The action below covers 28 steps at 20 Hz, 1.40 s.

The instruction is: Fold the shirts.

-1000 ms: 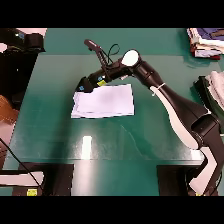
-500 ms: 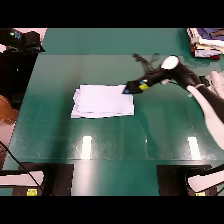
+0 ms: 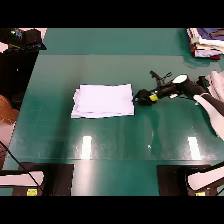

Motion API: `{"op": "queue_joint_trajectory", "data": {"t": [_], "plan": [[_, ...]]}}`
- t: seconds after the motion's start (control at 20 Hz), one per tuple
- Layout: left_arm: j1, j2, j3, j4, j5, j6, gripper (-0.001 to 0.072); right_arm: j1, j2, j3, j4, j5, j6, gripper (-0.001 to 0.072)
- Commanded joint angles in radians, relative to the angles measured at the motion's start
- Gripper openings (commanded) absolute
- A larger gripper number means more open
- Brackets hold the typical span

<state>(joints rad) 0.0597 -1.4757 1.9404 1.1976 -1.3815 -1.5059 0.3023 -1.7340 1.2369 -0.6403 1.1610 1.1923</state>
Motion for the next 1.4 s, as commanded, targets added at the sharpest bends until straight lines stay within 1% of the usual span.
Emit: {"op": "queue_joint_trajectory", "data": {"t": [0.0,0.1,0.15,0.25,0.3,0.4,0.5,0.6,0.7,0.85,1.05,1.2,1.35], "plan": [[-0.018,-0.004,0.001,-0.003,0.009,0.021,0.0024,0.089,-0.092,0.09,0.073,-0.043,-0.019,0.0523],[-0.027,-0.005,0.001,-0.002,0.01,0.021,0.0023,0.149,-0.146,0.173,0.072,-0.056,-0.018,0.0422],[-0.033,-0.005,0.001,-0.002,0.01,0.021,0.0024,0.175,-0.171,0.215,0.072,-0.058,-0.018,0.0333],[-0.043,-0.005,0.001,-0.005,0.009,0.021,0.0024,0.201,-0.202,0.283,0.064,-0.06,-0.02,0.0102],[-0.048,-0.005,0.001,-0.005,0.008,0.02,0.0023,0.201,-0.205,0.308,0.06,-0.061,-0.032,0.0014],[-0.071,-0.005,0.001,-0.007,0.001,0.019,0.0023,0.174,-0.192,0.349,0.037,-0.063,-0.027,0.0013],[-0.106,-0.005,0.001,-0.007,0.003,0.019,0.0023,0.109,-0.156,0.387,-0.048,-0.061,0.035,0.0013],[-0.157,-0.005,0.001,-0.007,0.013,0.017,0.0023,0.01,-0.099,0.417,-0.142,-0.047,0.067,0.0013],[-0.212,-0.005,0.001,-0.007,0.037,0.016,0.0023,-0.116,-0.034,0.444,-0.191,-0.033,0.073,0.0013],[-0.294,-0.005,0.001,-0.007,0.091,0.013,0.0023,-0.325,0.04,0.488,-0.2,-0.037,0.074,0.0013],[-0.394,-0.005,0.001,-0.007,0.146,0.013,0.0023,-0.576,0.06,0.577,-0.199,-0.039,0.074,0.0013],[-0.446,-0.005,0.001,-0.005,0.179,0.013,0.0023,-0.7,0.06,0.599,-0.198,-0.089,0.074,0.0013],[-0.471,-0.005,0.001,-0.005,0.195,0.013,0.0023,-0.769,0.06,0.6,-0.198,-0.136,0.074,0.0013]]}}
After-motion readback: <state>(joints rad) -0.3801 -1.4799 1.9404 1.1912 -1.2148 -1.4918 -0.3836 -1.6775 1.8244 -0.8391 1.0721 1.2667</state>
